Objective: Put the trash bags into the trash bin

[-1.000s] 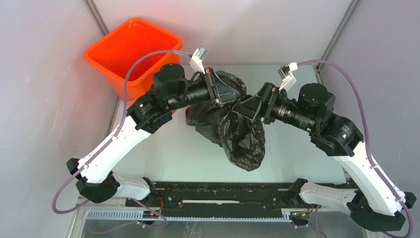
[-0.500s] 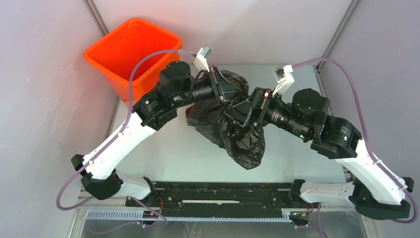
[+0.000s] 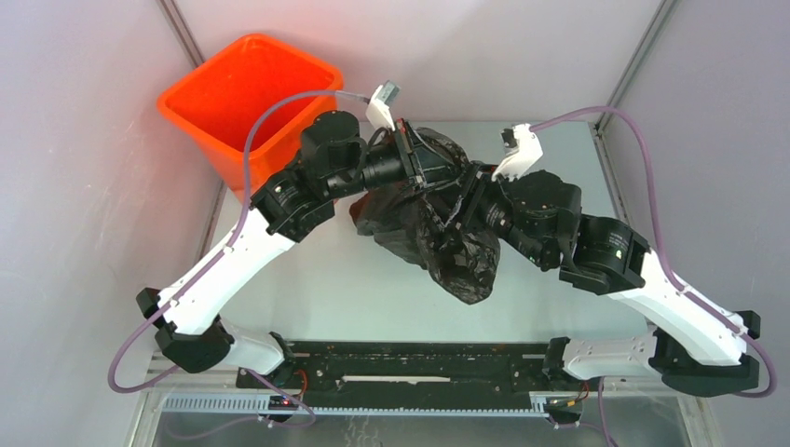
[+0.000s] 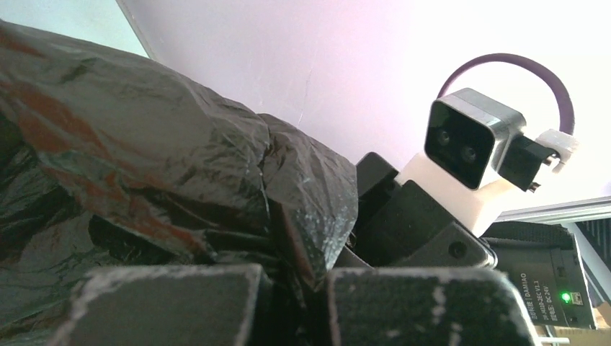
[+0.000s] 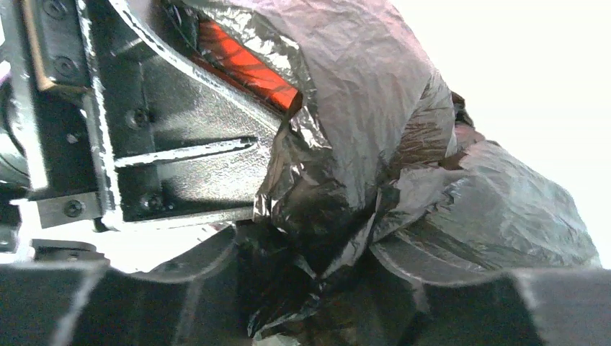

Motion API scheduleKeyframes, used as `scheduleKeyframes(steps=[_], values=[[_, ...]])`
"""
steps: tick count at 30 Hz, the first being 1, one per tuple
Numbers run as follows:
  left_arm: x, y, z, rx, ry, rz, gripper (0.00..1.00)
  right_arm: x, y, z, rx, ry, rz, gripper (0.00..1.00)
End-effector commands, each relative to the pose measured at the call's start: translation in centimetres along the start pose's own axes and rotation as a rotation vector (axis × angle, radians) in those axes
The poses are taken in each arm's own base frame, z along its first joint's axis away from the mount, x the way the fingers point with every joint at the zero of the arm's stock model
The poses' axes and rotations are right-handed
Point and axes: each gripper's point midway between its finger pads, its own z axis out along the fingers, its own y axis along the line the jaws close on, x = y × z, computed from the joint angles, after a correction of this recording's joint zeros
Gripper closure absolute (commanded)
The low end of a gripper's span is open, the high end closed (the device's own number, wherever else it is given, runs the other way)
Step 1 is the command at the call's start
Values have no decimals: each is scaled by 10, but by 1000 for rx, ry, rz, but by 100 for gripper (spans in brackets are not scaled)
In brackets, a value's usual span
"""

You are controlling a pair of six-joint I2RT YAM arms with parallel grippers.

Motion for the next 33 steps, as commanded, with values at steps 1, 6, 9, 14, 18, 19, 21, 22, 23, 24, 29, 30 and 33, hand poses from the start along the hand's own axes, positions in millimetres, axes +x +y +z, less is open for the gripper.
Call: scheduleKeyframes(steps=[1,6,9,14,18,19,21,22,23,24,29,30,33], values=[[-11,-26,-13,60,-38,36,97,-24,4,-13,-36,-104,41,60],[-12,-30,-29,63,-54,109,44,-22,-13,-23,-14,-118,74,95],[-16,-32,-48,54,-81,190,15,-23,-29,-28,18,-120,90,100],[-12,-28,-95,17,-96,359,0,-27,-57,-38,69,-110,117,100],[-18,3,-139,-173,-130,470,0,-37,-77,-46,116,-122,115,100],[-25,15,-152,-259,-163,485,0,-41,-82,-51,130,-130,109,100],[-48,38,-180,-447,-251,507,0,-48,-90,-61,147,-140,90,100],[-60,53,-195,-562,-291,521,0,-53,-91,-66,149,-147,82,100],[-74,58,-210,-645,-349,538,1,-55,-92,-71,151,-148,76,100],[-88,68,-220,-742,-397,546,0,-56,-93,-76,148,-145,68,100],[-149,92,-234,-984,-573,573,1,-51,-93,-89,133,-109,29,100],[-160,97,-231,-1018,-590,576,1,-49,-94,-92,129,-105,22,100],[-191,116,-215,-1091,-594,608,1,-46,-94,-102,108,-105,3,100]])
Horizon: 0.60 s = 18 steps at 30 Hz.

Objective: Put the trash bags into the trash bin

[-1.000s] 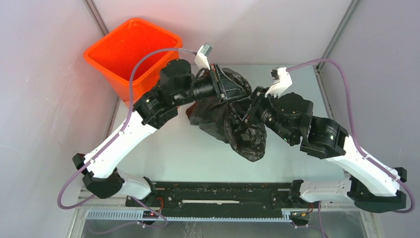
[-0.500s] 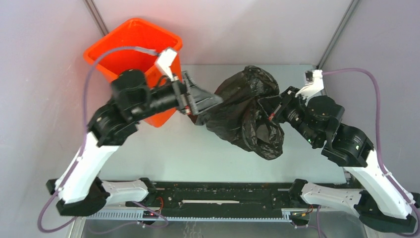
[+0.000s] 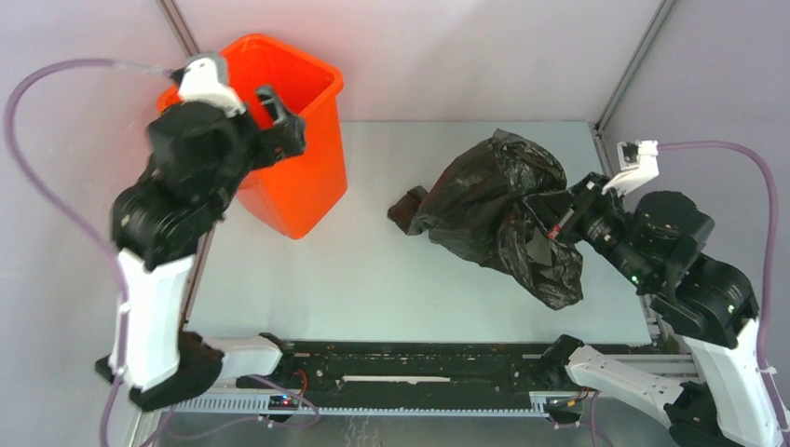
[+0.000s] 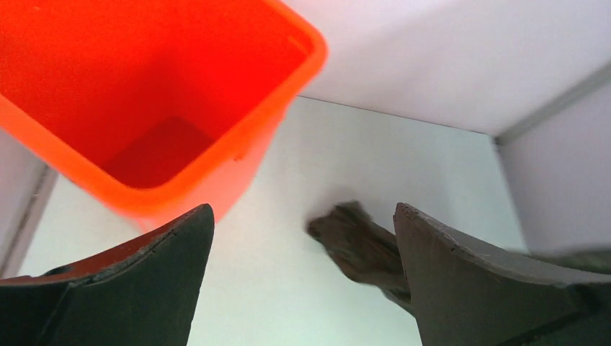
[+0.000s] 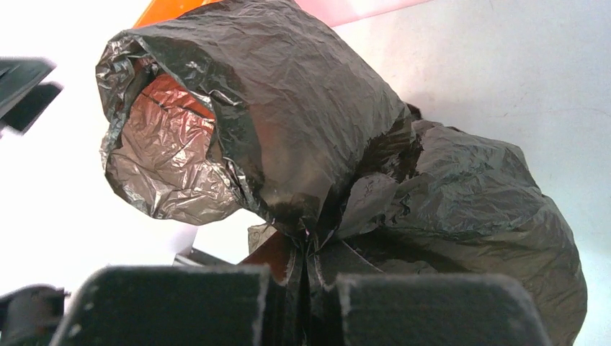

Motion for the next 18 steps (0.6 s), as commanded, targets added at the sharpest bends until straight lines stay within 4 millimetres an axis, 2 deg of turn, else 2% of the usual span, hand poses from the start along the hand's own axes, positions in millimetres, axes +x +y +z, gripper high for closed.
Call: scheduleKeyframes(steps=[1,5,9,13,15,18], values=[[0,22,75,-211,7,164,1,1,-1,-20,-45,11,-57,100],[-4,29,118,-268,16,244,0,2,-1,-30,-56,21,-58,100],[10,38,159,-269,79,266,0,1,-4,-38,-58,16,-59,100],[19,49,177,-294,111,318,1,1,-8,-43,-45,14,-65,100],[24,54,182,-303,126,318,8,1,-12,-44,-31,9,-67,100],[40,48,186,-253,172,303,21,-4,-14,-43,-9,-11,-71,100]])
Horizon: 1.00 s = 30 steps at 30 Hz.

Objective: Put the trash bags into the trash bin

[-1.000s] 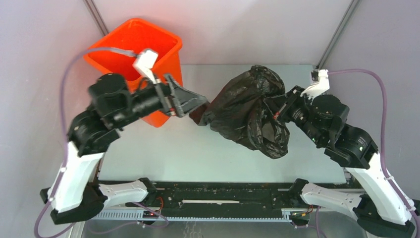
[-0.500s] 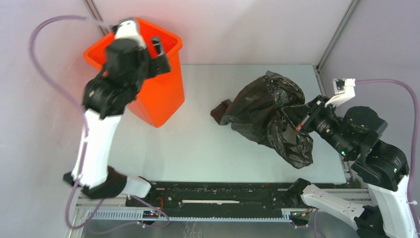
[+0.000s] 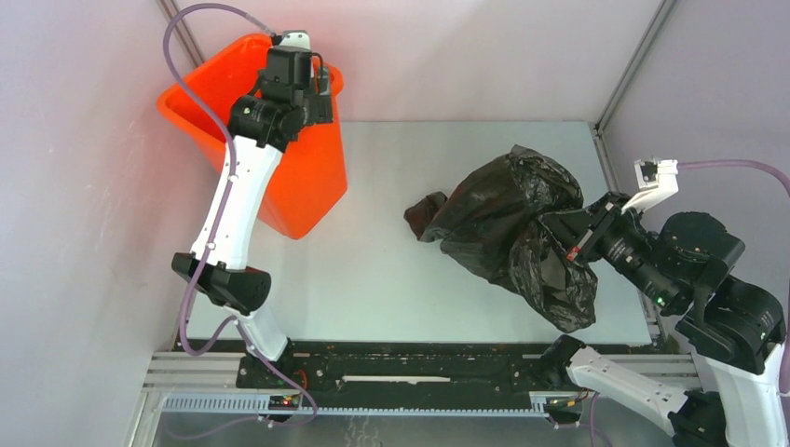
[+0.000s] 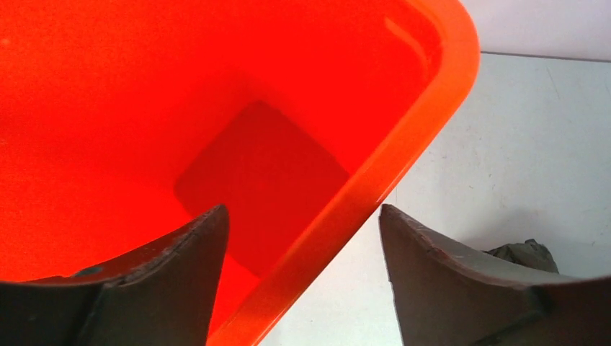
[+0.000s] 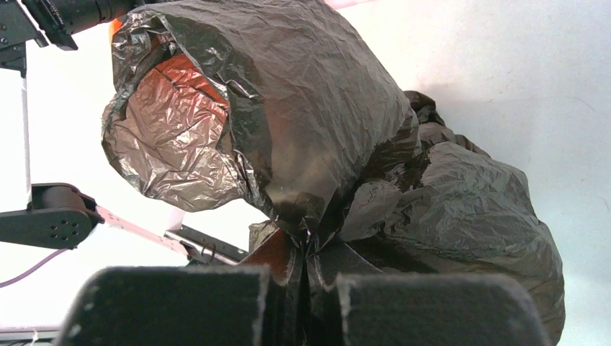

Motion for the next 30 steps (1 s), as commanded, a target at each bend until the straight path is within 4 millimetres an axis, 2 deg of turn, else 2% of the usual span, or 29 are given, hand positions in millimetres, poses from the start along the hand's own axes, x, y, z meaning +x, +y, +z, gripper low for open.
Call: scheduleKeyframes(steps=[1,6,10,14,24,30], values=[[-21,-5,-17,80,-70,-20,25,-16,-3,-7,22,-54,-25,100],[0,-19,-11,143,-4,-19,44,-26,0,-5,22,-81,-67,100],[0,-30,-20,212,3,-61,62,-33,10,2,-6,-89,-89,100],[-2,-45,-33,313,13,-108,73,-43,19,3,-35,-112,-105,100],[-2,-116,-80,636,71,-223,98,-76,28,-24,-66,-223,-111,100],[2,-169,-109,790,109,-268,100,-123,40,-51,-81,-390,-127,100]])
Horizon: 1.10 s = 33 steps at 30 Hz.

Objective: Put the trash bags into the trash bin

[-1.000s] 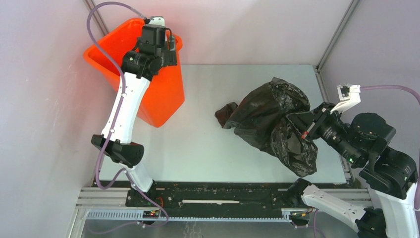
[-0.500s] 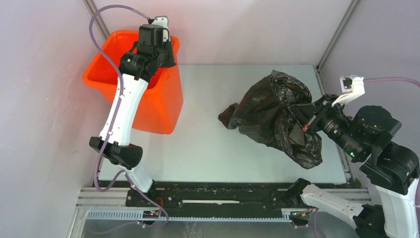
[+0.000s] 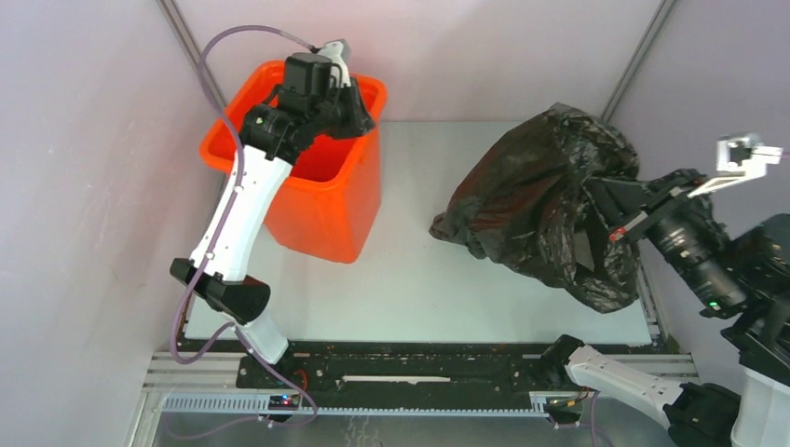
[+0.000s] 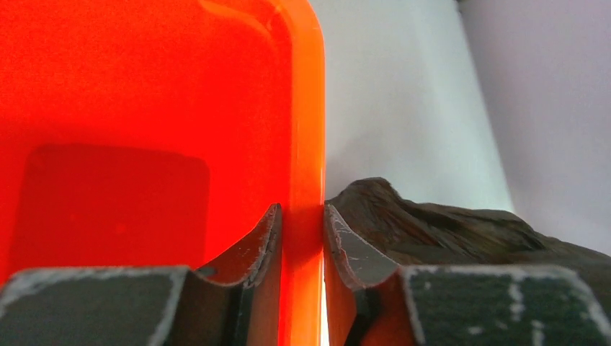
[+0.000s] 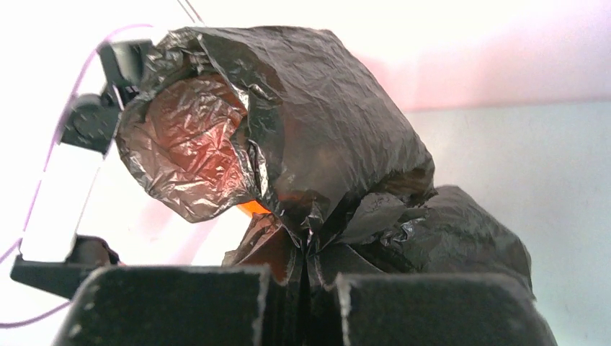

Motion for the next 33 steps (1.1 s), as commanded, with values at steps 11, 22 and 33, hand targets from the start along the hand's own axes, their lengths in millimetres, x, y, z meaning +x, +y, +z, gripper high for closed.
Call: scheduleKeyframes(steps=[11,22,33], values=[[42,-162,-13,485,102,-301,99,-148,49,-34,-156,-512,-80,100],[12,-177,-45,556,-9,-294,50,-191,94,-37,-339,-648,10,100],[-24,-154,-92,524,-142,-264,19,-194,110,-40,-441,-635,130,100]])
